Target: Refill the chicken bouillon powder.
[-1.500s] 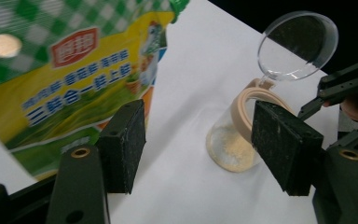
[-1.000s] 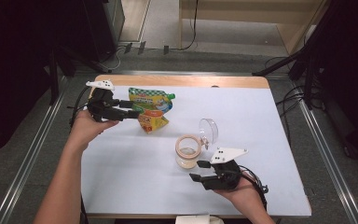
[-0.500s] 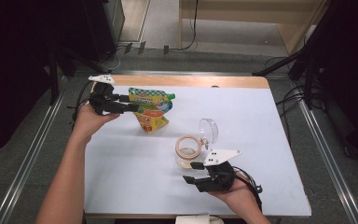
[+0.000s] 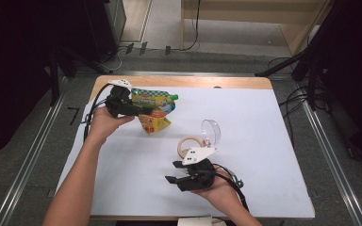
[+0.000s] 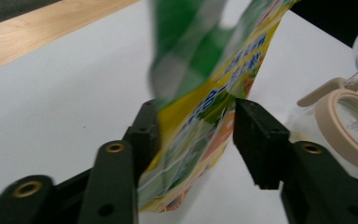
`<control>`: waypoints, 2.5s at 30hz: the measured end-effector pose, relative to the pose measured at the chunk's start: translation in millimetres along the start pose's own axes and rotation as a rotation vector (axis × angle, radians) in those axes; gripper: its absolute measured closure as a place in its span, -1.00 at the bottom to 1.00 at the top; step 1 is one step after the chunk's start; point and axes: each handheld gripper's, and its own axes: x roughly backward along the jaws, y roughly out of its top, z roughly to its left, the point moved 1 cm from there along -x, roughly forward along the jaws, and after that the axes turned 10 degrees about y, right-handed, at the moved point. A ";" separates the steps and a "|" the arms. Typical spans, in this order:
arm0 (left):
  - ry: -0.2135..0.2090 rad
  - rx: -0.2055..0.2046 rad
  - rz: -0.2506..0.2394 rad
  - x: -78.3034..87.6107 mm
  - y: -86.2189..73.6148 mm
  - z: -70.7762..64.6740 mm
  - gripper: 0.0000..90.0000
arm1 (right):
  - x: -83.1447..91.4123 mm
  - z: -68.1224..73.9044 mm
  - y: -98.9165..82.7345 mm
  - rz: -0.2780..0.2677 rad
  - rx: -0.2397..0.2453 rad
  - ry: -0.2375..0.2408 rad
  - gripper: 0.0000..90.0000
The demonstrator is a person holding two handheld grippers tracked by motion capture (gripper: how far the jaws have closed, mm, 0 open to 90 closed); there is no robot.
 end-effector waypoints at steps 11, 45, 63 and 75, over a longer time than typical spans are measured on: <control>-0.031 0.027 -0.024 -1.3 -5.8 -3.2 0.99 | -23.6 0.9 15.8 -0.017 -0.007 -0.004 0.03; -0.132 -0.040 0.046 102.1 14.9 -91.4 1.00 | -28.2 7.6 7.5 -0.068 -0.044 -0.055 0.22; -0.247 -0.059 0.086 122.7 3.2 -127.3 1.00 | -45.7 -0.6 -2.4 -0.095 -0.117 -0.116 0.75; -0.279 -0.003 0.090 124.4 1.6 -129.8 1.00 | -44.4 9.5 1.2 -0.141 -0.024 -0.119 0.49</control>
